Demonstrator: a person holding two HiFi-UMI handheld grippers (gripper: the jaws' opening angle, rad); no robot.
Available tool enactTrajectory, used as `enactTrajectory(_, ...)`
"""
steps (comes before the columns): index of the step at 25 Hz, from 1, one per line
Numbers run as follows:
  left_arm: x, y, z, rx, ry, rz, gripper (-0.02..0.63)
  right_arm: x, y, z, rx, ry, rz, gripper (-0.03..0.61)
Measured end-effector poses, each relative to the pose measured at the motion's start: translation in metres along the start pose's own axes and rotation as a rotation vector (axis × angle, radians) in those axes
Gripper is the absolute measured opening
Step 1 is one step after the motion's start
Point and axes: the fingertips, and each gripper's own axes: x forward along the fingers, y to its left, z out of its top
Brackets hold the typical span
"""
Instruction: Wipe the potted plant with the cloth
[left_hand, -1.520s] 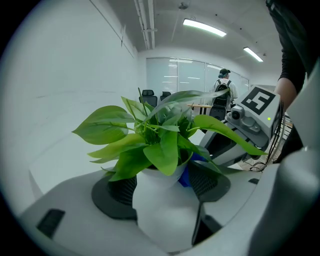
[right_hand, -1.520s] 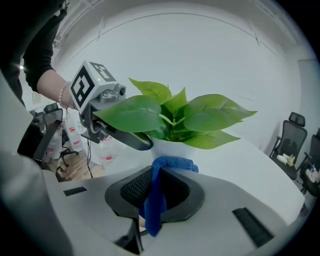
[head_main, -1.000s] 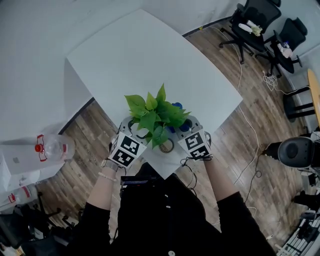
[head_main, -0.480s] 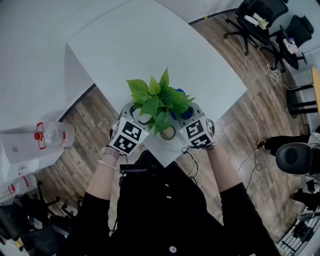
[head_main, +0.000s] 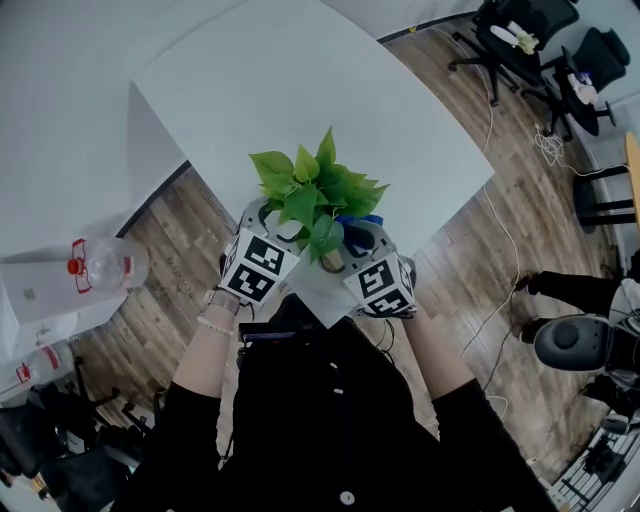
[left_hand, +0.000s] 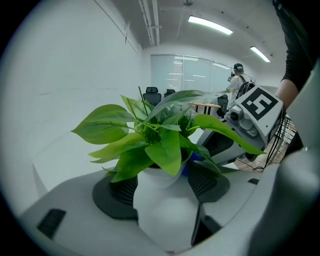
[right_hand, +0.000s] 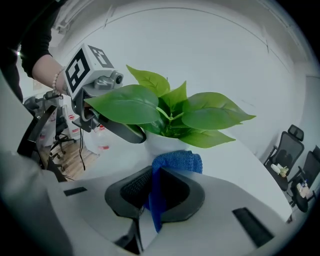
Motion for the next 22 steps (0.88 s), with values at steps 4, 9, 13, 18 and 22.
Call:
enactTrajectory(4,0.0,-0.001,0.0,-0.023,0.011,0.023,0.325,0.001,0.013,0.002,0.02,-0.004,0.009,0.075)
enactTrajectory(9,0.002,-0.006,0.002,-0.066,0.031,0.067,0.325,-0.002,0.021,0.005,0.057,-0.009,0.015,0.075)
enactTrajectory(13,0.004,-0.009,0.005,-0.108,0.038,0.098,0.324,-0.001,0.031,0.006,0.079,-0.02,0.03,0.075)
enactTrajectory(18,0.008,-0.012,0.008,-0.148,0.046,0.12,0.322,0.002,0.048,0.009,0.112,-0.048,0.068,0.075)
enactTrajectory(22,0.009,-0.011,0.008,-0.16,0.046,0.125,0.319,0.009,0.051,0.013,0.16,-0.072,0.074,0.075)
